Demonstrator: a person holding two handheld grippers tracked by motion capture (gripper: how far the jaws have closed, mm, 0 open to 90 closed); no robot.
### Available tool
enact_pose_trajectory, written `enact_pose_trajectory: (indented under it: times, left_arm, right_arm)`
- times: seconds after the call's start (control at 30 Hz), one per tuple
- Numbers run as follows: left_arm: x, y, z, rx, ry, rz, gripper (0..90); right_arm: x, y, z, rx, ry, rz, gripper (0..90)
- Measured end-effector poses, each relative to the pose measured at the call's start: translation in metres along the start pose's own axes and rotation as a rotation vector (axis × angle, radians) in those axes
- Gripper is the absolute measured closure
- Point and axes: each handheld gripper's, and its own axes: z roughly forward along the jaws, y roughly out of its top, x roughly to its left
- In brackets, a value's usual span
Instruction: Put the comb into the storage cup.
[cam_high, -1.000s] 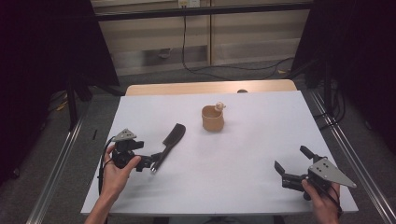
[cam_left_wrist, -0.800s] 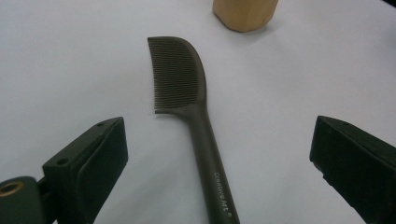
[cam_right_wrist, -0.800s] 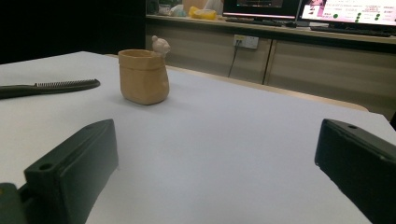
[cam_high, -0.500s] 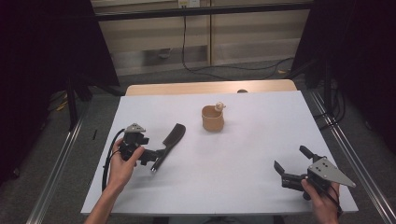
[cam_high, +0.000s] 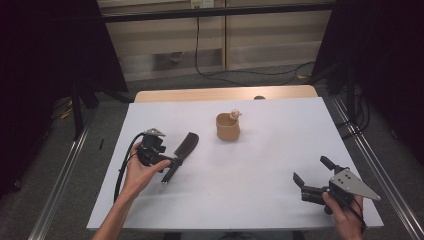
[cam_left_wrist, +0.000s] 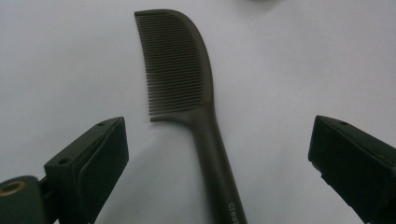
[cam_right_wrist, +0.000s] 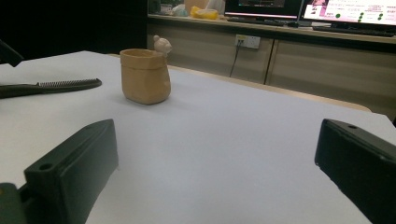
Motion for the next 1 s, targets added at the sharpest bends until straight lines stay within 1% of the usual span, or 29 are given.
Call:
enact_pose_trajectory:
  times: [0.07, 0.1, 0.13, 0.17, 0.2, 0.3, 0.33, 0.4, 0.43, 0.47, 0.5, 0.53, 0.57, 0.63, 0.7, 0.73, 0.77, 0.8, 0.87, 0.97, 1.0]
  left_arm:
    - [-0.001, 0.005, 0.002, 0.026, 0.001, 0.004, 5.4]
    - [0.000, 0.006, 0.003, 0.039, -0.005, -0.001, 5.1]
    - [0.000, 0.008, 0.005, 0.043, 0.009, -0.010, 5.2]
    - [0.000, 0.009, 0.006, 0.060, 0.019, -0.011, 5.5]
    - [0.000, 0.009, 0.007, 0.059, 0.031, -0.014, 6.5]
    - [-0.002, 0.009, 0.010, 0.081, 0.045, -0.009, 12.1]
    - [-0.002, 0.009, 0.010, 0.085, 0.049, -0.016, 12.4]
    - [-0.001, 0.011, 0.012, 0.099, 0.048, -0.017, 14.0]
    - [-0.002, 0.011, 0.014, 0.105, 0.050, -0.027, 15.4]
    - [-0.002, 0.012, 0.015, 0.118, 0.062, -0.030, 16.1]
    - [-0.003, 0.012, 0.016, 0.135, 0.073, -0.023, 16.2]
    - [-0.005, 0.011, 0.017, 0.152, 0.075, -0.026, 17.9]
    - [-0.006, 0.010, 0.020, 0.173, 0.075, -0.018, 21.9]
    - [-0.008, 0.007, 0.023, 0.178, 0.085, -0.027, 29.0]
    - [-0.007, 0.008, 0.022, 0.183, 0.099, -0.022, 31.3]
    - [-0.006, 0.009, 0.022, 0.181, 0.096, -0.024, 34.0]
    - [-0.006, 0.009, 0.022, 0.183, 0.100, -0.038, 37.6]
    - [-0.005, 0.009, 0.022, 0.185, 0.101, -0.035, 37.9]
    - [-0.006, 0.008, 0.025, 0.199, 0.089, -0.029, 39.4]
    - [-0.007, 0.008, 0.029, 0.236, 0.081, -0.008, 44.7]
    - [-0.008, 0.008, 0.030, 0.236, 0.086, 0.000, 48.3]
  right_arm:
    - [0.000, 0.000, 0.000, -0.001, -0.001, 0.000, 0.0]
    - [0.000, 0.000, 0.000, -0.001, -0.001, -0.001, 0.0]
    - [0.000, 0.000, 0.000, -0.001, -0.001, -0.001, 0.0]
    - [0.000, 0.000, 0.000, -0.002, 0.001, -0.001, 0.0]
    - [0.000, 0.000, 0.000, -0.001, 0.000, -0.001, 0.0]
    - [0.000, 0.000, 0.000, -0.001, -0.001, -0.002, 0.0]
    - [-0.001, 0.000, 0.000, 0.000, -0.001, -0.002, 0.0]
    - [0.000, 0.000, 0.001, 0.001, 0.001, -0.002, 0.0]
    - [0.000, 0.000, 0.001, 0.001, 0.002, -0.001, 0.0]
    - [0.001, 0.000, 0.001, 0.002, 0.003, 0.000, 0.0]
    - [0.001, 0.000, 0.001, 0.001, 0.003, -0.001, 0.0]
    - [0.000, 0.000, 0.000, 0.001, 0.003, -0.002, 0.0]
    - [0.000, 0.000, 0.000, 0.001, 0.002, -0.001, 0.0]
    - [0.000, 0.000, 0.000, 0.002, 0.003, -0.001, 0.0]
    - [0.000, 0.000, 0.000, 0.004, 0.006, -0.003, 0.0]
    - [0.000, -0.001, 0.001, 0.004, 0.007, -0.003, 0.0]
    - [0.000, 0.000, 0.001, 0.004, 0.008, -0.004, 0.0]
    - [0.000, -0.001, 0.001, 0.004, 0.009, -0.004, 0.0]
    - [0.000, -0.001, 0.001, 0.006, 0.009, -0.004, 0.0]
    - [0.000, -0.001, 0.001, 0.013, 0.010, -0.003, 0.0]
    - [0.001, -0.001, 0.001, 0.013, 0.011, -0.003, 0.0]
